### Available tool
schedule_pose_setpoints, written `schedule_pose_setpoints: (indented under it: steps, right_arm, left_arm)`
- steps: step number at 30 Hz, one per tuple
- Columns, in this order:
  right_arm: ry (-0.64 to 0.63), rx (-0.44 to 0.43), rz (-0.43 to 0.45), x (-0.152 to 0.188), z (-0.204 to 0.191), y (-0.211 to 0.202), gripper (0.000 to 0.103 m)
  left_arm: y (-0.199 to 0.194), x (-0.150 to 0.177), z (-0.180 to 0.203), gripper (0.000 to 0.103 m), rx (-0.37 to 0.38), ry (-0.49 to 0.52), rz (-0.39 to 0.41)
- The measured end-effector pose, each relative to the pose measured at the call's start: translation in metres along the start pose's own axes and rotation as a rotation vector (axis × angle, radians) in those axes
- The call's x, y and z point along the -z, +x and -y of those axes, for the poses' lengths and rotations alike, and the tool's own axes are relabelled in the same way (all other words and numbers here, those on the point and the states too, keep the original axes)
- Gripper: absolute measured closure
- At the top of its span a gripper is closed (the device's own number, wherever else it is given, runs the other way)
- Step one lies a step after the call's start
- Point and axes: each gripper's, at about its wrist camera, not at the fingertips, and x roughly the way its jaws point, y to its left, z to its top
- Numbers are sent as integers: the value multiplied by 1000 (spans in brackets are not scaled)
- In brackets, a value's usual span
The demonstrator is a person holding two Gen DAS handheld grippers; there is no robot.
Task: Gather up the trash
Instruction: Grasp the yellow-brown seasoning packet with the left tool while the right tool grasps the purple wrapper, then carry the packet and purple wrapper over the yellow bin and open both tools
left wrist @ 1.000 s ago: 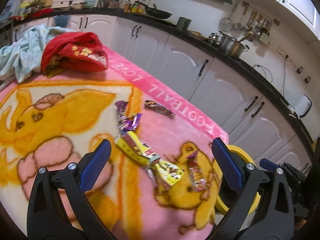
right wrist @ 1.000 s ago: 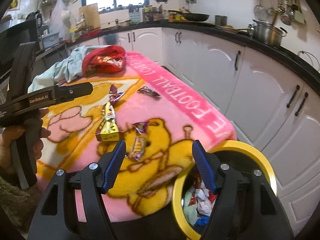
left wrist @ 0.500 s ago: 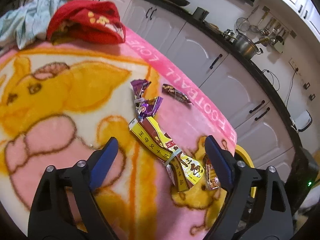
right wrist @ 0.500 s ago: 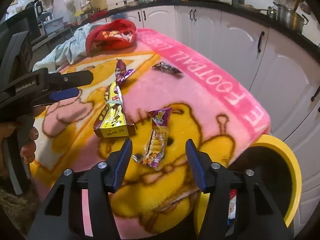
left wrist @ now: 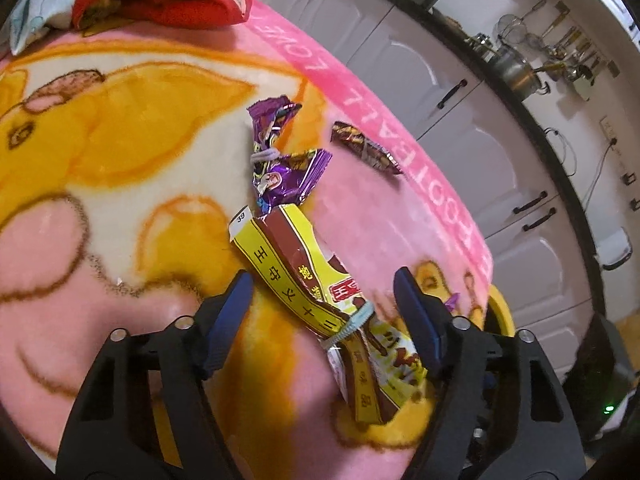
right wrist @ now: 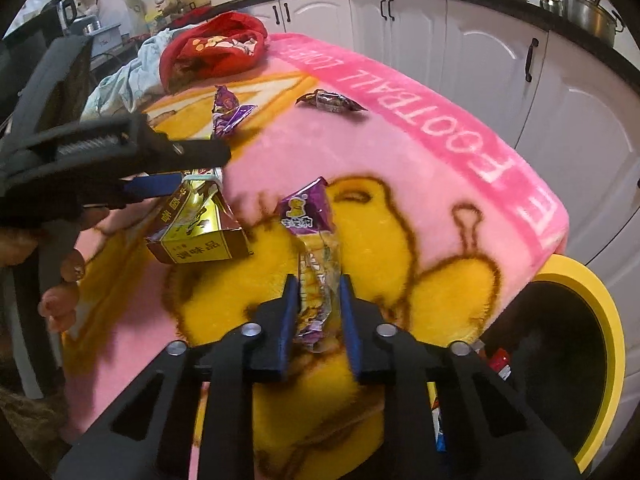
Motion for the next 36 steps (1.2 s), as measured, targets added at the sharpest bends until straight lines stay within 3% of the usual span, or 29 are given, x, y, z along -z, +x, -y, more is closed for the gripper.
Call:
schedule_pose_setpoints:
  steps: [5, 7, 12, 24, 36]
  right_arm:
    - [29, -20, 13, 2, 6, -1, 86]
    - [31, -19, 15, 2, 6, -1, 86]
    - [34, -19, 17, 3, 6, -3, 87]
    - [32, -21, 21, 4, 5, -8, 94]
    - [42, -35, 76, 2, 9, -34, 97]
  left_arm:
    - [3, 3, 2, 52, -49, 52, 14]
    - [2, 4, 2, 60, -65, 70, 17]
    - [-1, 6, -3, 66, -49, 88, 12]
    - [-17, 25, -8, 74, 1, 99, 6]
    - [-37, 39, 18, 77, 6, 177, 39]
